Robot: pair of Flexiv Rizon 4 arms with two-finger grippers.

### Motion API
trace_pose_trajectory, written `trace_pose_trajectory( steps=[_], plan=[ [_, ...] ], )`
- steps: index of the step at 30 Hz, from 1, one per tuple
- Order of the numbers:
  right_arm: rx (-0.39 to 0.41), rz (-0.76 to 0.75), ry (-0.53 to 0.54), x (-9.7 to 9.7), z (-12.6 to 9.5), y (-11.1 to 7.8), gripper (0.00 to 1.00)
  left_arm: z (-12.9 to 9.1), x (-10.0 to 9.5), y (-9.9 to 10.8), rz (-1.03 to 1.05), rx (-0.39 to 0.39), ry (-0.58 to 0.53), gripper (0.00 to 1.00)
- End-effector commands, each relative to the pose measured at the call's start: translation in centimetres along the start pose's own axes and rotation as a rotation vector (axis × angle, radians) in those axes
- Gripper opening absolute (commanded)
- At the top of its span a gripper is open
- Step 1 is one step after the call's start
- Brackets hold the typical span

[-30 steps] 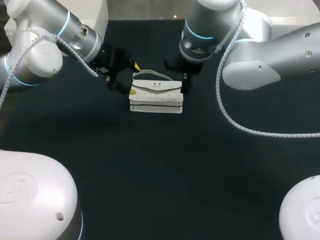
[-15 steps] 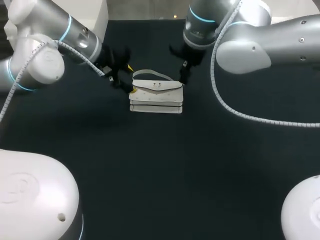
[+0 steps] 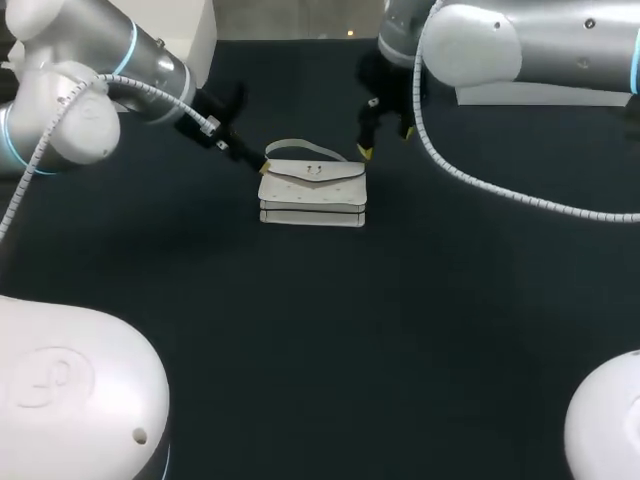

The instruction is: Pick up the bag, open it, inspect its contents, close it, and place it on the opposite side

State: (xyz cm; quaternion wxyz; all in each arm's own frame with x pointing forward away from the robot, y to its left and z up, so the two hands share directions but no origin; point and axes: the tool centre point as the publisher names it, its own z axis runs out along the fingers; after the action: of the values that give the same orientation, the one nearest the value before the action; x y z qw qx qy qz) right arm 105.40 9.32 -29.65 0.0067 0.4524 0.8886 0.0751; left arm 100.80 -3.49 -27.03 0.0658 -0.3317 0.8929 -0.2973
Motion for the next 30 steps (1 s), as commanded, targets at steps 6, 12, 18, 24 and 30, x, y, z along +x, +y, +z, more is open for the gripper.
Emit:
trace_pose_trajectory(
  steps=[6,12,18,24,30],
  plan=[
    [0.059,0.647,0.403,-1.6,0.5,-1.1,1.00,-0.1,-1.3,2.1,-0.736,0.095,0.103,1.00],
    [-0.013,0.709,0.514,-1.3,1.1,-1.7,1.00,0.5,-2.1,3.1,-0.852,0.122,0.231,1.00],
    [-0.066,0.764,0.610,-1.3,2.1,-1.6,1.00,1.6,-2.4,3.5,-0.968,0.137,0.305,1.00],
    [-0.122,0.787,0.696,-1.2,2.8,-1.2,1.00,2.6,-3.1,3.8,-1.056,0.163,0.392,1.00],
    [-0.105,0.799,0.739,-1.1,3.7,-0.5,1.00,3.9,-3.8,4.1,-1.099,0.174,0.472,1.00]
  ],
)
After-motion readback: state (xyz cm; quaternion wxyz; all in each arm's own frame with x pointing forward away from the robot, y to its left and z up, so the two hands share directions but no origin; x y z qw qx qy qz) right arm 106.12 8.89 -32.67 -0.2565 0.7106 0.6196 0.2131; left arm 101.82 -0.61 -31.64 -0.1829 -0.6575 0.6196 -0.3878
